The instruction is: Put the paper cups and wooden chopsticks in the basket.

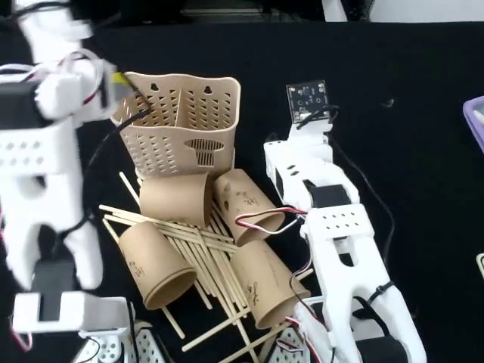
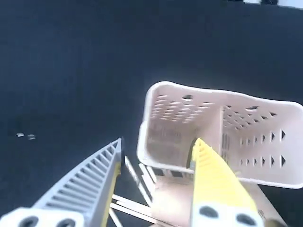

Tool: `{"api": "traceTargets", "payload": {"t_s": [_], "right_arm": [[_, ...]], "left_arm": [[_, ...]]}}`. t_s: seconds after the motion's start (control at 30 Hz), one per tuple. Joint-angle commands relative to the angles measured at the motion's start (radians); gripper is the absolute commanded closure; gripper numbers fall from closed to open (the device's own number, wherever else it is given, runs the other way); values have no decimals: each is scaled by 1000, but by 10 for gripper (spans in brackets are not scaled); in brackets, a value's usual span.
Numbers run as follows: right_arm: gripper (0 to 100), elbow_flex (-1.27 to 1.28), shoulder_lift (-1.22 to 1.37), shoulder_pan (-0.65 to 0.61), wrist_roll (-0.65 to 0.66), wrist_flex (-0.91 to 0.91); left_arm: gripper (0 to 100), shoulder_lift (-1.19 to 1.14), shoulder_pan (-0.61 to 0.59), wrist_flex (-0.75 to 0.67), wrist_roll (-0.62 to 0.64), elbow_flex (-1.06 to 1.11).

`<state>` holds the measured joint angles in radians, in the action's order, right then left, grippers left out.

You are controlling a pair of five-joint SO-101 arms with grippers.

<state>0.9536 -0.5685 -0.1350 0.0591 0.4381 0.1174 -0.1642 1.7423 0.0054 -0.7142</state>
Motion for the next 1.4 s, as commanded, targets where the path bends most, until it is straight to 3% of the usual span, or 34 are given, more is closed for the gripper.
{"api": "traceTargets", "payload": {"t_s": [0.0, 0.1, 0.27, 0.37, 0.5, 0.67, 0.87, 1.07, 1.23, 1.37], "right_arm": [[825, -13, -18, 25, -2, -6], [825, -42, -67, 25, 2, 68], [825, -128, -216, 25, 3, 255], [825, -120, -297, 25, 83, 318], [825, 1, -380, 25, 345, 394], [822, 189, -443, 17, 503, 397], [822, 280, -479, 0, 614, 443], [822, 326, -522, -58, 680, 506], [822, 430, -553, -86, 686, 396], [822, 418, -598, -35, 686, 416]], "left_arm": [[759, 164, -154, 18, 2, 90], [759, 265, -222, 18, -11, 278], [759, 517, -248, -31, -155, 740], [759, 680, -262, -233, -178, 1125], [759, 925, -344, -535, -166, 1569], [759, 1209, -361, -724, -143, 1937], [759, 1501, -363, -735, 32, 2140], [759, 1717, -357, -671, 37, 2253], [759, 1697, -355, -660, 35, 2252], [759, 1703, -355, -660, 34, 2258]]}}
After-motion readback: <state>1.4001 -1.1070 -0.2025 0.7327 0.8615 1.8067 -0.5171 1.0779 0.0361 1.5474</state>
